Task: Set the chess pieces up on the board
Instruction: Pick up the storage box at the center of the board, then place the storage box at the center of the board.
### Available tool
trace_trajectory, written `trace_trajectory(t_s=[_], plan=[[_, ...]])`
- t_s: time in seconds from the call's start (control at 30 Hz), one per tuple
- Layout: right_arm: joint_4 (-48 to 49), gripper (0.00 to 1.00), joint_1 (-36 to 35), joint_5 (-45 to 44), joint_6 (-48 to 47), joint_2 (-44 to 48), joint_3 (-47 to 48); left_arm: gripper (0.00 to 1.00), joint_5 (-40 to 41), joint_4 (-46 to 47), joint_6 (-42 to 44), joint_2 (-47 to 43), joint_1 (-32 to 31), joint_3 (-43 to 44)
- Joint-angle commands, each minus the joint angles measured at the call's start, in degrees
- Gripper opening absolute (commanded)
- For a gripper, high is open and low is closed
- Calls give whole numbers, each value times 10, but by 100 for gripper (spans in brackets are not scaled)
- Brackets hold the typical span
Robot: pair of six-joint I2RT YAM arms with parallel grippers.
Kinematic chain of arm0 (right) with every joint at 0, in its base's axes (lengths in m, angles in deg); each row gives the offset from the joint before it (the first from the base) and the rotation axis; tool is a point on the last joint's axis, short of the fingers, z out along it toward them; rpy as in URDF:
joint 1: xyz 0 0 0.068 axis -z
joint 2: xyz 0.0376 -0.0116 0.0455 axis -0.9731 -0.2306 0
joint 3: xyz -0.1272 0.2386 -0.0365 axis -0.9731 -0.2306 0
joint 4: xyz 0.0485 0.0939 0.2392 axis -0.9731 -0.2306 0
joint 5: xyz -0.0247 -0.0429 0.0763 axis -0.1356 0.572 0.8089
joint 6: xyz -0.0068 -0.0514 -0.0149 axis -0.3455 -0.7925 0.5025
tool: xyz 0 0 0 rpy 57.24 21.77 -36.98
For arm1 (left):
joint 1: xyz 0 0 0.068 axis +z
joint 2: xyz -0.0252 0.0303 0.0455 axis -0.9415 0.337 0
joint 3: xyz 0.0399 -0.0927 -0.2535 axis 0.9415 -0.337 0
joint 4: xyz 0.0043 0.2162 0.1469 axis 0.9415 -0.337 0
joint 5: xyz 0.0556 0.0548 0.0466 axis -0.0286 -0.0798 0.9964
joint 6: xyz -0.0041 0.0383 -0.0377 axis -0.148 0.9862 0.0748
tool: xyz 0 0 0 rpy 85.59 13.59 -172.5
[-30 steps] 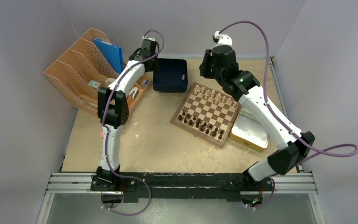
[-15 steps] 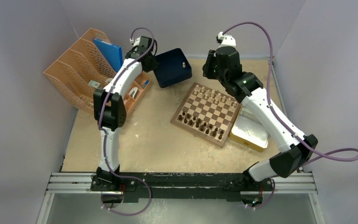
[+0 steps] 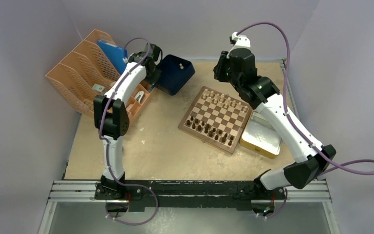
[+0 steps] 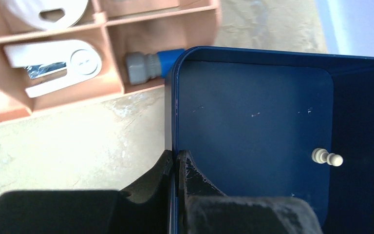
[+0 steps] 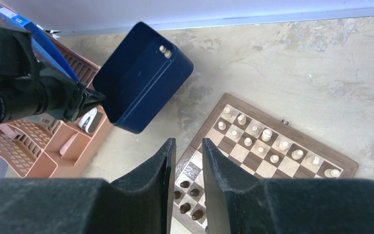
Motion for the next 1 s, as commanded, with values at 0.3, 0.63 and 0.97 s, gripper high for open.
trace_trajectory(t_s=[0.3,0.63,0.97], plan=[[21,29,3,-9,-23,35,-10,0,12,-8,-139,-54,-34,-52],[23,29,3,-13,-28,43,-17,0,15,-6,-158,-38,-54,-76],[23,29,3,-8,-31,46,-20,0,15,-2,-167,-19,-58,-106]])
